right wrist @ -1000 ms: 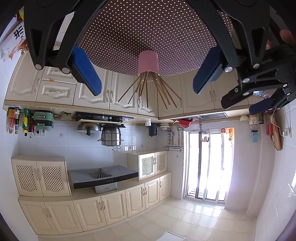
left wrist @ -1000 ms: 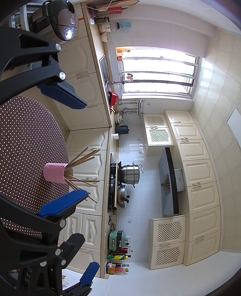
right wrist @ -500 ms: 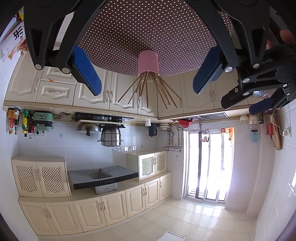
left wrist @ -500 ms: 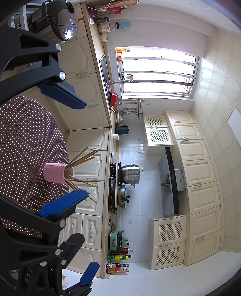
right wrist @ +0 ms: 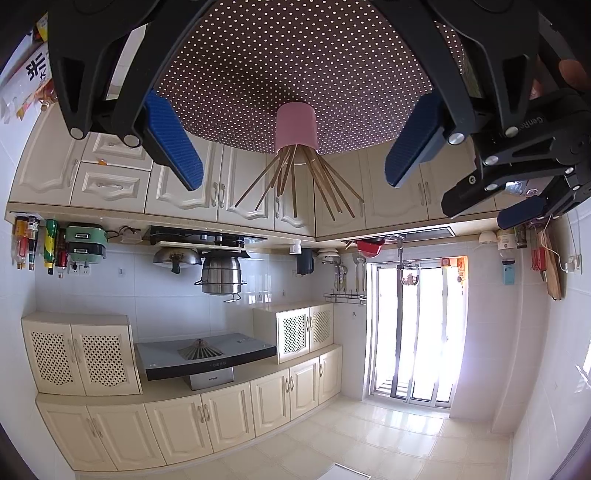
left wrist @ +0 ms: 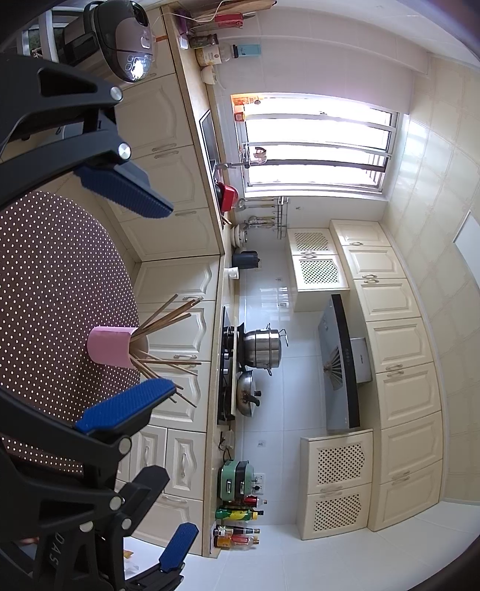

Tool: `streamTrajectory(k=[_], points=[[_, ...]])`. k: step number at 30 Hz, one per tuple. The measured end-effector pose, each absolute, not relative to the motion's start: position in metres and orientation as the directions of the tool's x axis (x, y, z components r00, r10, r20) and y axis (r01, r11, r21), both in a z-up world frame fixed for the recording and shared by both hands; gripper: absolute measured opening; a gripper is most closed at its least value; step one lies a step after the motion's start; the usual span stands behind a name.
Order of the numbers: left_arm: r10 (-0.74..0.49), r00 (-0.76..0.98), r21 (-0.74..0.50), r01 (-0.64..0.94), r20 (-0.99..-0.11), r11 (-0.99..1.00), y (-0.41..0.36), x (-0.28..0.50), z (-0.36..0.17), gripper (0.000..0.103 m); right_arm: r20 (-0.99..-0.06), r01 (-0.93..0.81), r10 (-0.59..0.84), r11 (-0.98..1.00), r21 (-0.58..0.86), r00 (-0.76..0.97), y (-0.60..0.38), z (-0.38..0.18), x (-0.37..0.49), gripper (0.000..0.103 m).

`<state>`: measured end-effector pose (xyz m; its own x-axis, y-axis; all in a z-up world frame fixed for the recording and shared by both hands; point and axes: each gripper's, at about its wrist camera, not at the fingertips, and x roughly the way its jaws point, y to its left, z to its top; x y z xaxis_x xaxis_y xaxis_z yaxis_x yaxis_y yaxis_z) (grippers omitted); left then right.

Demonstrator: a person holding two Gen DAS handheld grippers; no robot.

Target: Organize utensils

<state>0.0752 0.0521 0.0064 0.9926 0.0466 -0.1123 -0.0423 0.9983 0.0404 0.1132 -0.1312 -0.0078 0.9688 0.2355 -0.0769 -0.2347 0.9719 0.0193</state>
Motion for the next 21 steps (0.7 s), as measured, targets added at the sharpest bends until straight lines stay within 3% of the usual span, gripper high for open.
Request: streamTrajectory(k=[21], points=[[0.06, 0.985, 0.053, -0.052, -0.16, 0.997, 0.059, 0.1, -0.004, 0.087, -0.129, -0.246, 0.249, 0.968, 0.042, 0.96, -0.128, -0.019, 0.134, 0.097]])
